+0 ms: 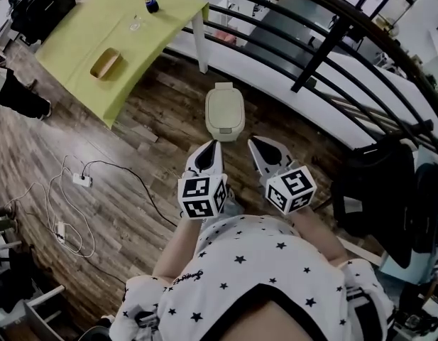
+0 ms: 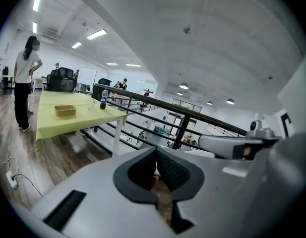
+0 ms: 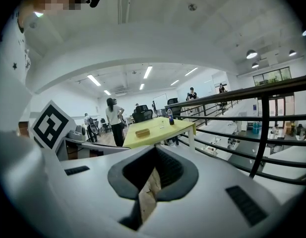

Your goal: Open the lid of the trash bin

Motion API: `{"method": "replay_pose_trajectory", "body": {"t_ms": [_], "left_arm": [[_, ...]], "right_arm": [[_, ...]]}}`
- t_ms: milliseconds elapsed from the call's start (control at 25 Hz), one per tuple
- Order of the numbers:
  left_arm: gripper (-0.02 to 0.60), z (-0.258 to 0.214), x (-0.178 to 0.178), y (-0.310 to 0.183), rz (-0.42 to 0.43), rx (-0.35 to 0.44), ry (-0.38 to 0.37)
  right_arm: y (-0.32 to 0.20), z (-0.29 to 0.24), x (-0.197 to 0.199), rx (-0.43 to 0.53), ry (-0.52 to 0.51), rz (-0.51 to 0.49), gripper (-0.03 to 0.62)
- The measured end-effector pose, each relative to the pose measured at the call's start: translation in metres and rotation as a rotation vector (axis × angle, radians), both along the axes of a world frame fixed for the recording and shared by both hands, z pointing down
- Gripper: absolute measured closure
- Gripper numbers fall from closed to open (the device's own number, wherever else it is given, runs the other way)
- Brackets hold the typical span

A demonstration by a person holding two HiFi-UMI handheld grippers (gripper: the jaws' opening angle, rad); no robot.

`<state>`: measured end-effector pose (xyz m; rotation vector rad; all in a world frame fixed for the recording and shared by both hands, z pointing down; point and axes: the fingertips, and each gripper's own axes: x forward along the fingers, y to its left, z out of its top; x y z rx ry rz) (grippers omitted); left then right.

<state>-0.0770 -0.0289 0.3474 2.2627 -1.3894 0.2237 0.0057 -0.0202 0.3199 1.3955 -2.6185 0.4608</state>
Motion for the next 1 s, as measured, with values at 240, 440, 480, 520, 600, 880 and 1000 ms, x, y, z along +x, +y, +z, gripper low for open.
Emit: {"method": "replay_pose_trajectory", "body": {"t_ms": [240,440,480,520,600,880,1000], "left_arm": [[0.571,0.015,-0.012,-0.026,0.011,-0.031,0.001],[0.571,0.036,-0.018,-0.048,0.014,-0.064,0.014],[0.571,0.041,-0.019,-0.051,0.011,-0.074,0.016],[0.571,0.047,-0.019,-0.054,0.006,-0.087,0.019],[0.571,0.059,-0.020,-0.059,-0.007,-0.118,0.032],[0.571,0.098,-0.015,-0.080,-0.067,-0.191,0.051],[0.571,0.114,-0.013,-0.089,-0.091,-0.219,0.045]], "right_arm": [[-0.029,0.010,-0.011,-0.022,0.000,0.017,0.600],[-0.047,0.022,-0.014,-0.041,0.002,0.033,0.600],[-0.049,0.027,-0.014,-0.048,0.005,0.036,0.600],[-0.051,0.031,-0.013,-0.055,0.008,0.039,0.600],[-0.055,0.040,-0.012,-0.065,0.014,0.042,0.600],[-0.075,0.076,0.001,-0.121,0.017,0.038,0.600],[-0.083,0.093,0.005,-0.153,0.032,0.020,0.600]]}}
